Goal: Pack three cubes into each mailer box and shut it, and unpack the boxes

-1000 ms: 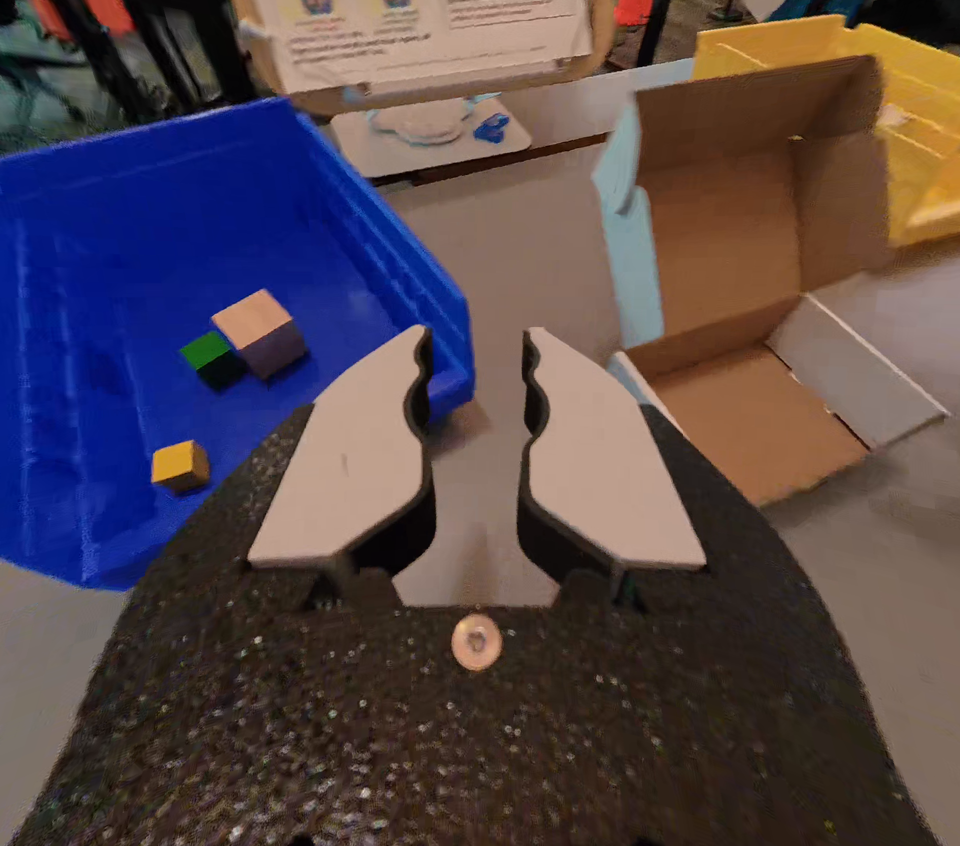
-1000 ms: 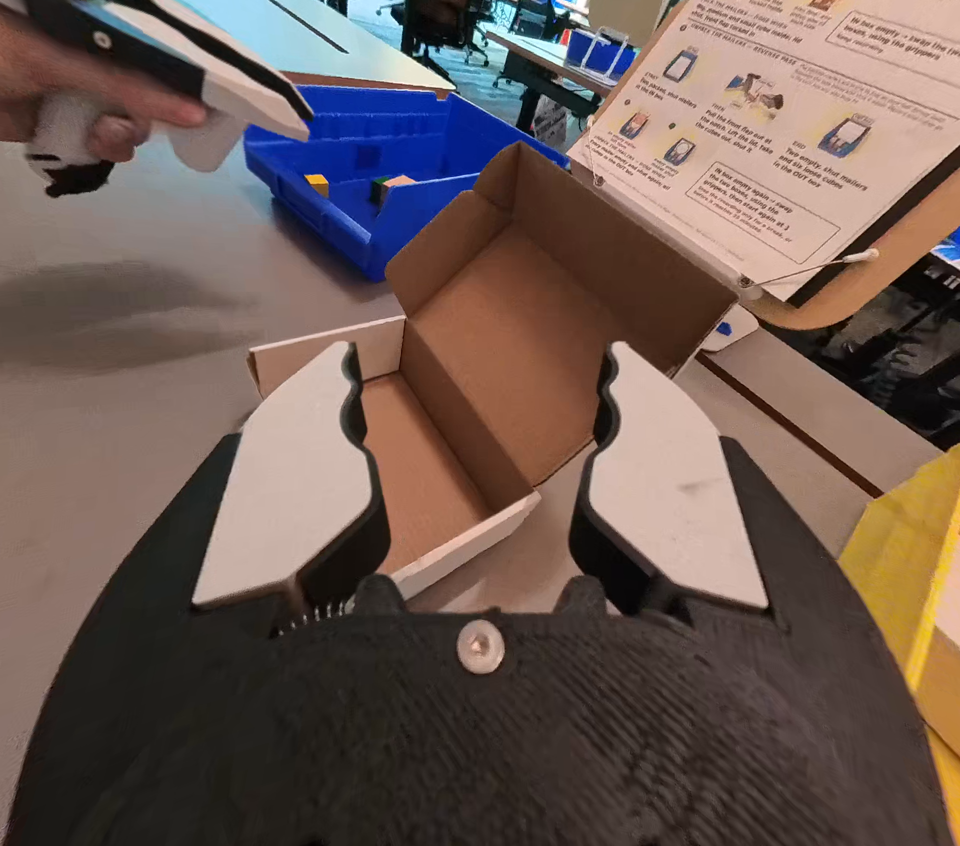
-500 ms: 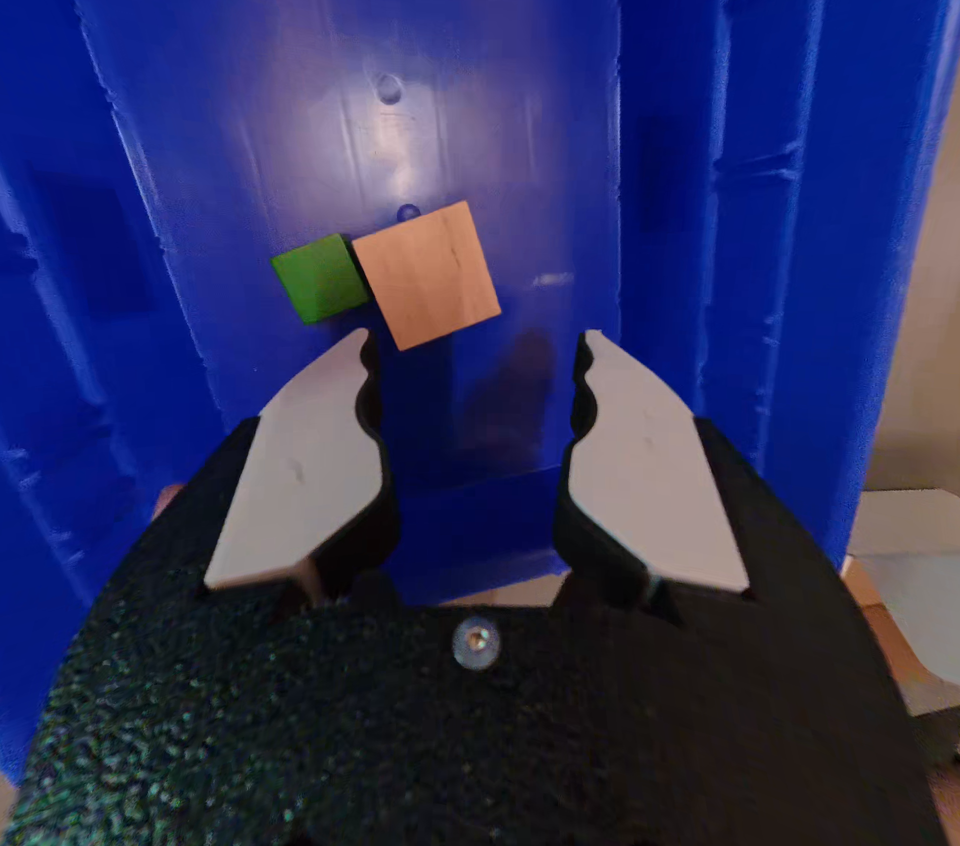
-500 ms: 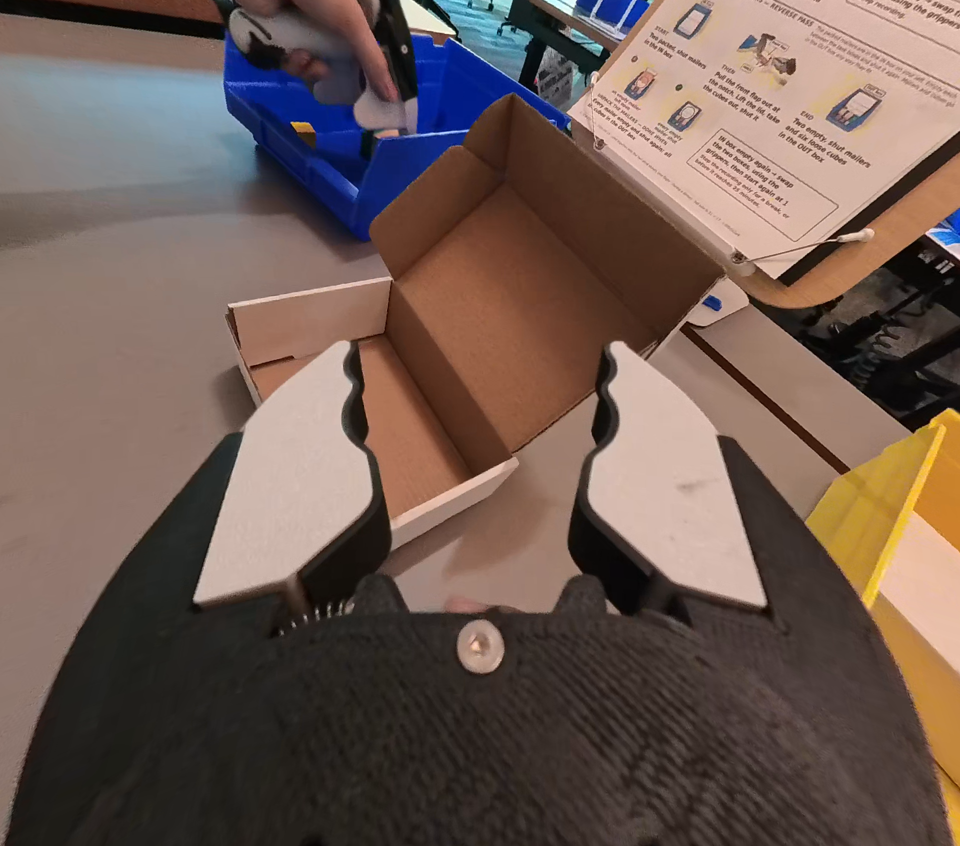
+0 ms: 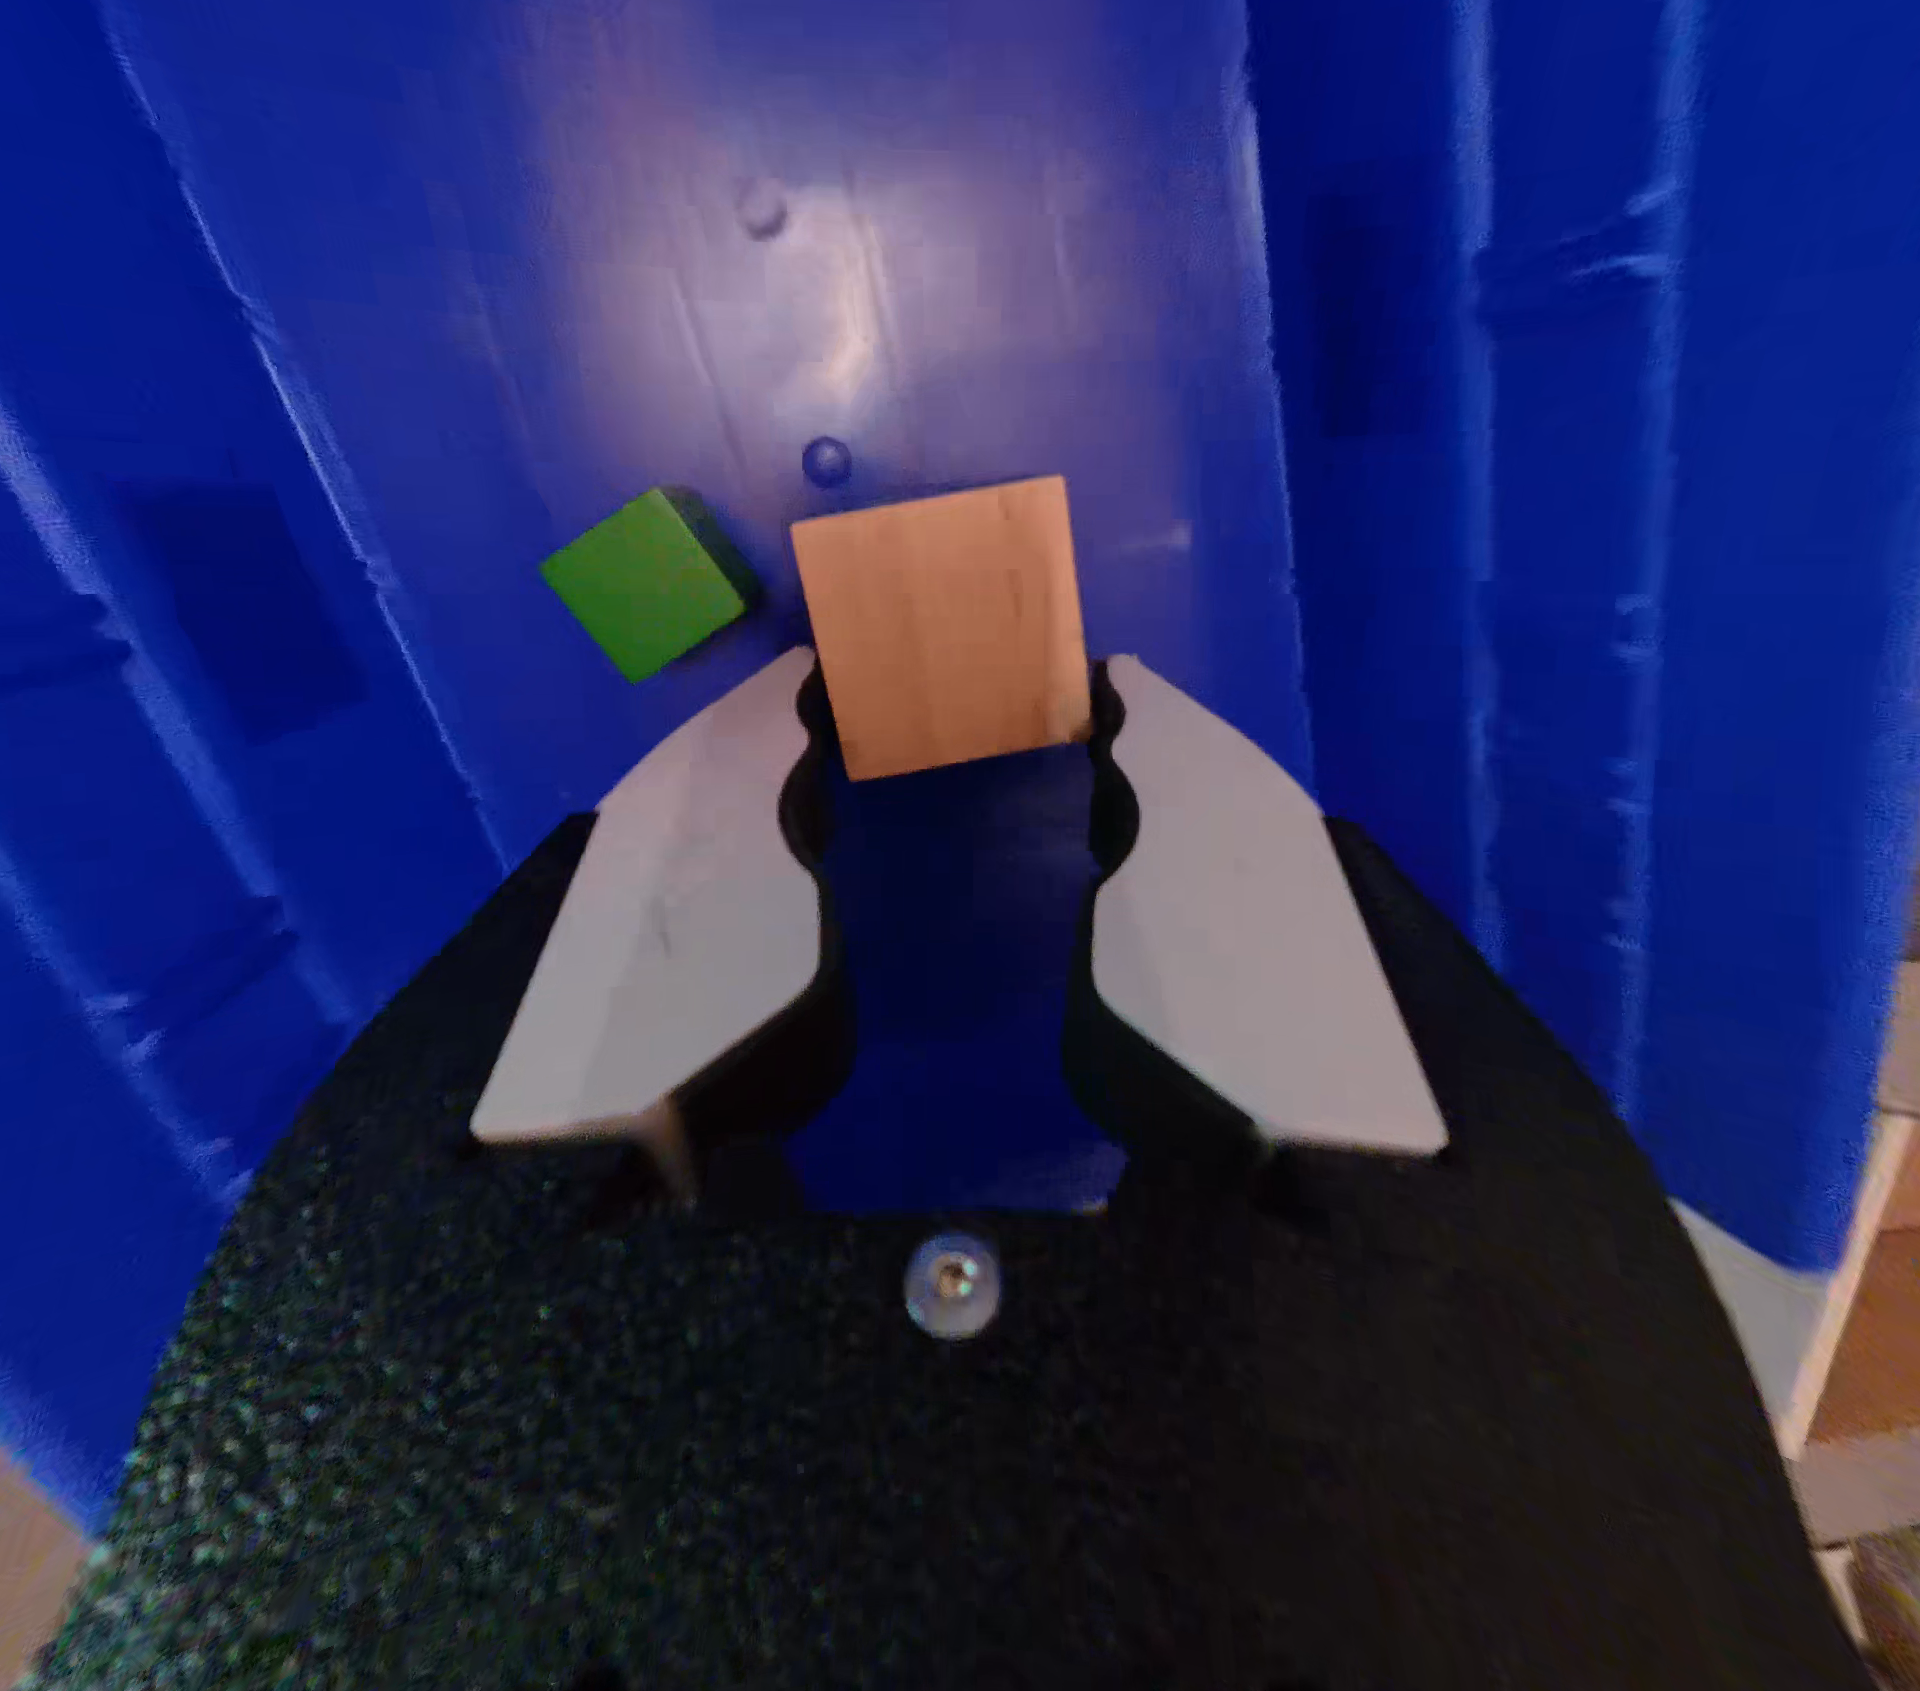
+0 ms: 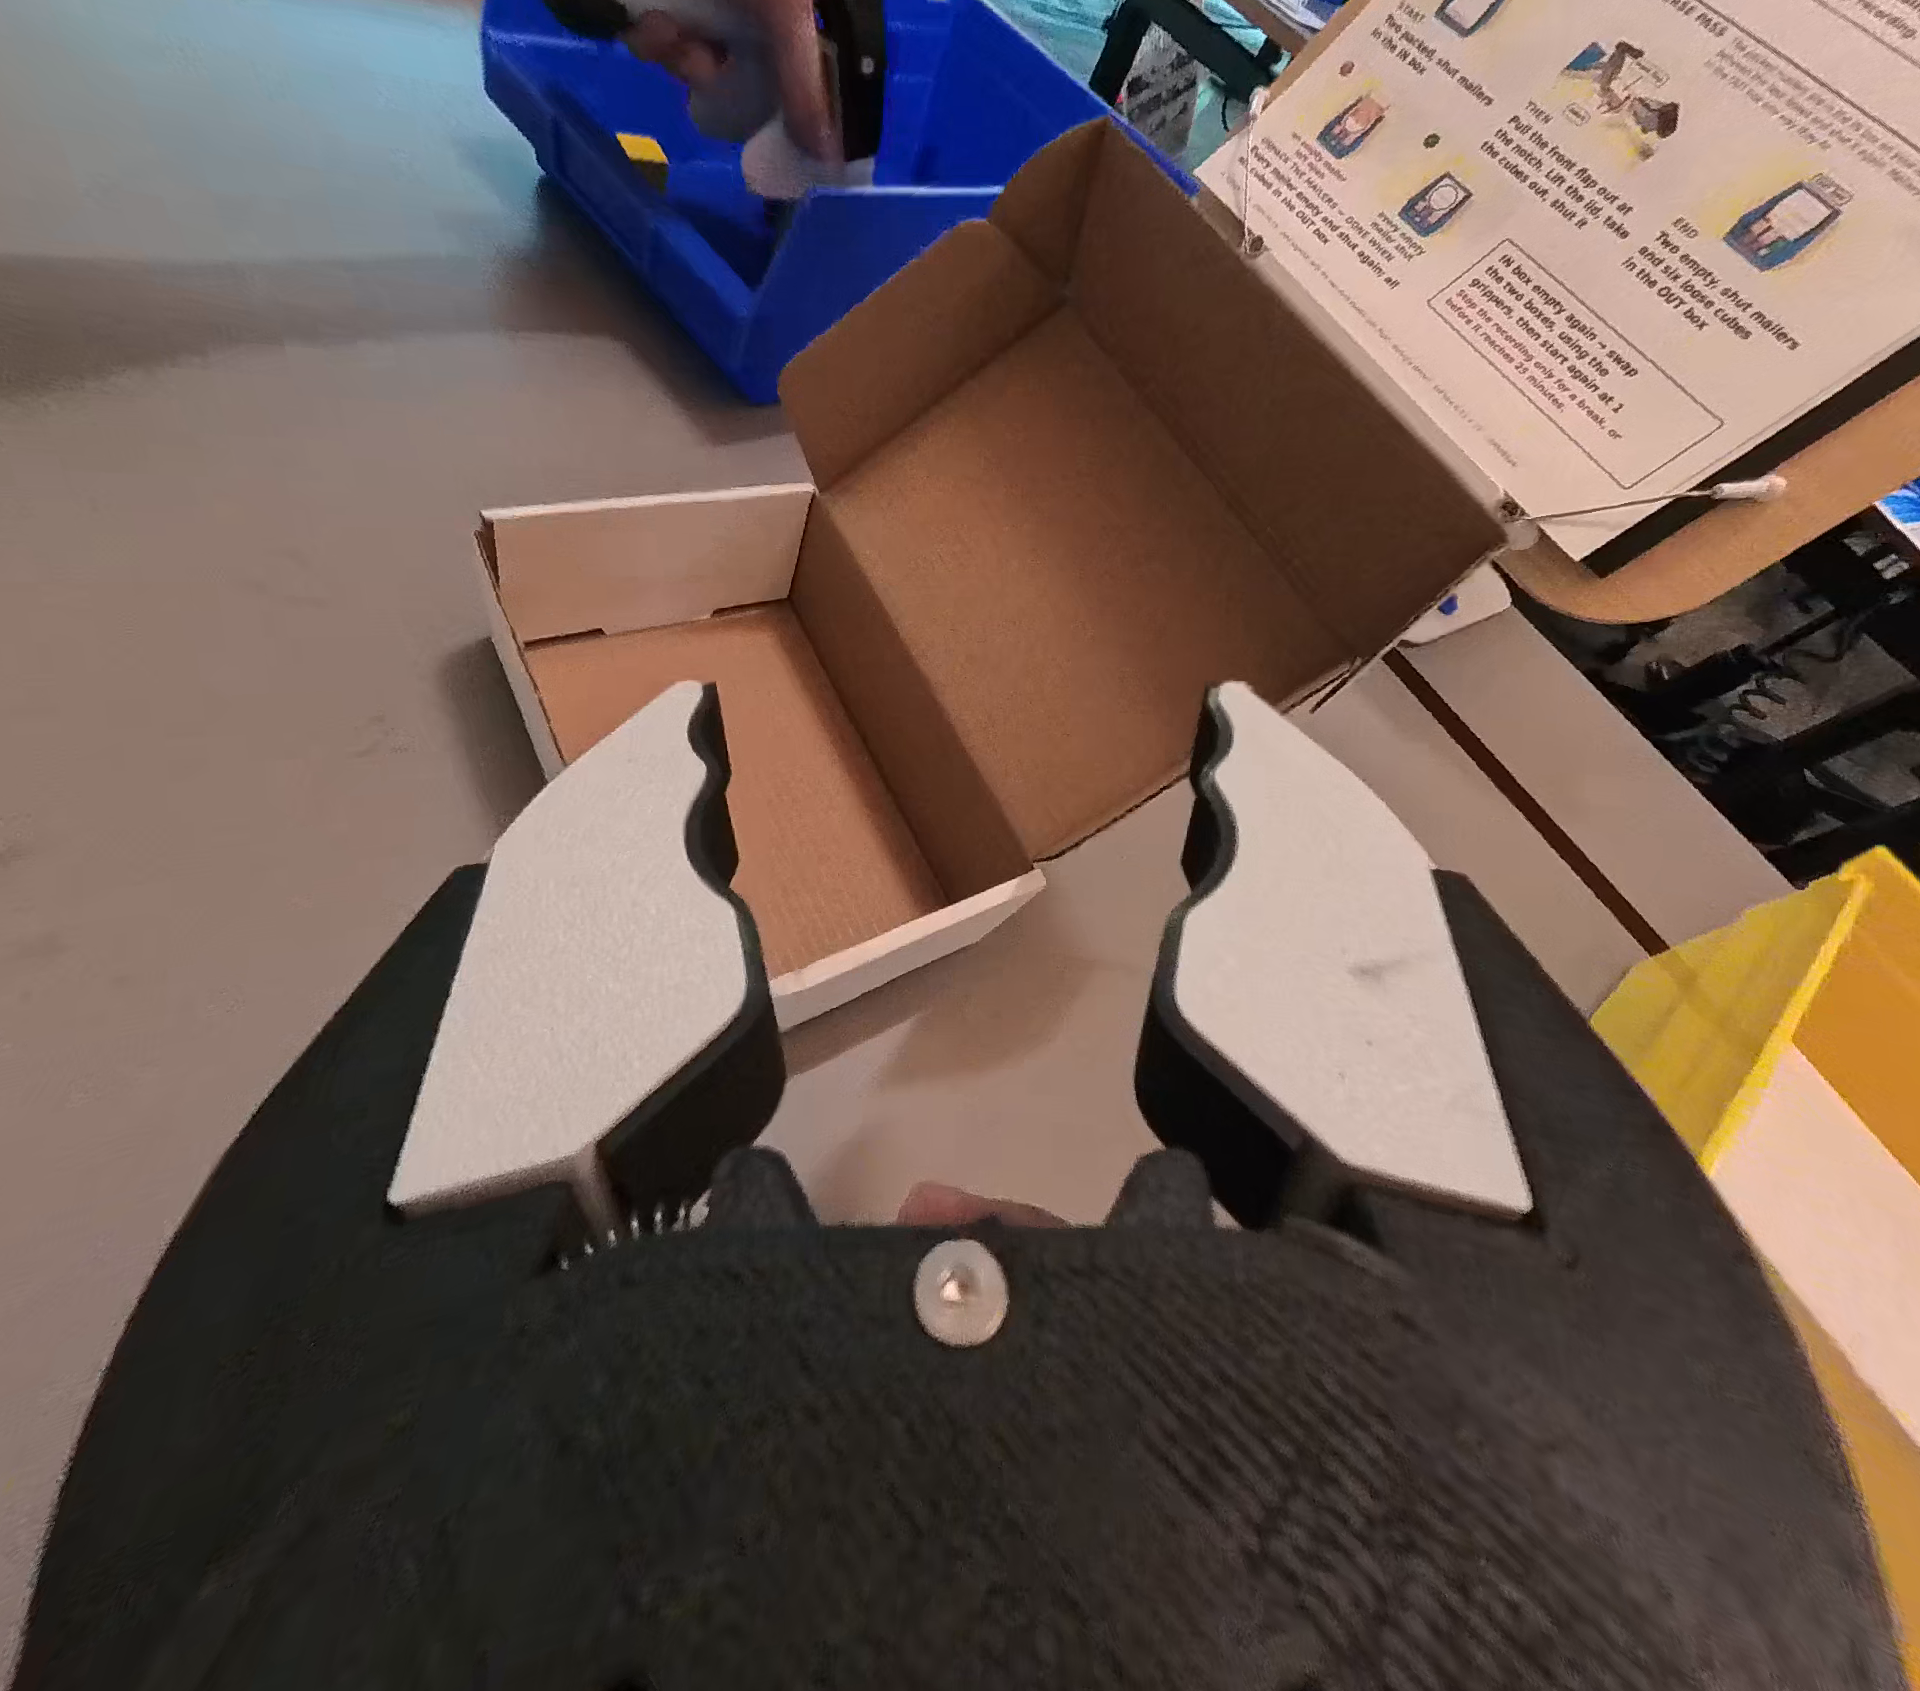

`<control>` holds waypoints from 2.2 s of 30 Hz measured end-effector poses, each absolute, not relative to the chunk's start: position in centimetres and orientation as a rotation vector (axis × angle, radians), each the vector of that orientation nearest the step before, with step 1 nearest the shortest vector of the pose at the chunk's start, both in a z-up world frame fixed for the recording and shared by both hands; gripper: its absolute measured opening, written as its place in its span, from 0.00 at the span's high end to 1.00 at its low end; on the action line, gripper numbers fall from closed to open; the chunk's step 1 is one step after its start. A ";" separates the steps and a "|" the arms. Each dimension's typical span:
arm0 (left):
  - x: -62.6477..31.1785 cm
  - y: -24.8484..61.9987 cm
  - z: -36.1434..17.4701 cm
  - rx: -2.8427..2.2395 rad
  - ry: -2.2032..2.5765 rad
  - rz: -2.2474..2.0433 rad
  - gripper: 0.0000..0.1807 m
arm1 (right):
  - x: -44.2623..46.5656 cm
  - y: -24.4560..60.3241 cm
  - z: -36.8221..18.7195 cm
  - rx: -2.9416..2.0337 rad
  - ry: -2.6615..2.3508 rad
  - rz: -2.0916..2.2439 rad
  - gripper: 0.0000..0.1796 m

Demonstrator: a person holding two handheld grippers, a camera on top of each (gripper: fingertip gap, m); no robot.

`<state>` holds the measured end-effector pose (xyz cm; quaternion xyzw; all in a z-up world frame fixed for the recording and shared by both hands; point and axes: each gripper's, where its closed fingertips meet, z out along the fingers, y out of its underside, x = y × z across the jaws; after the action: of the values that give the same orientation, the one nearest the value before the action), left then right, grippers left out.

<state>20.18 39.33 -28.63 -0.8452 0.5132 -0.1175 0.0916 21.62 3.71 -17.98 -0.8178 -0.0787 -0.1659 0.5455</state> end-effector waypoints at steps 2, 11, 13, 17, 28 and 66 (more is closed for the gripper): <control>21.0 38.5 -25.6 -2.355 1.561 -0.542 0.74 | 21.0 3.9 -17.0 -1.887 -0.157 -0.321 0.52; 16.4 20.2 -9.7 -0.930 1.746 -1.547 0.75 | 14.6 4.7 -10.8 -1.477 0.111 0.697 0.47; 14.2 15.7 -9.8 -0.682 1.812 -1.585 0.75 | 13.1 4.8 -10.4 -1.426 0.137 0.926 0.51; 11.3 9.1 -10.7 -0.354 1.880 -1.685 0.75 | 10.8 5.4 -10.5 -1.380 0.178 1.208 0.58; 12.9 6.9 -14.9 -0.347 1.974 -1.468 0.75 | 9.9 7.2 -12.6 -1.423 0.234 1.297 0.69; 18.1 45.3 -29.4 -2.689 1.002 -0.127 0.66 | 19.2 6.9 -24.5 -2.206 -0.072 -0.256 0.60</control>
<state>18.09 45.25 -29.39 -0.9277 0.3457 -0.0439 0.1343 19.23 6.93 -24.51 -0.8897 -0.0290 -0.1031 0.4438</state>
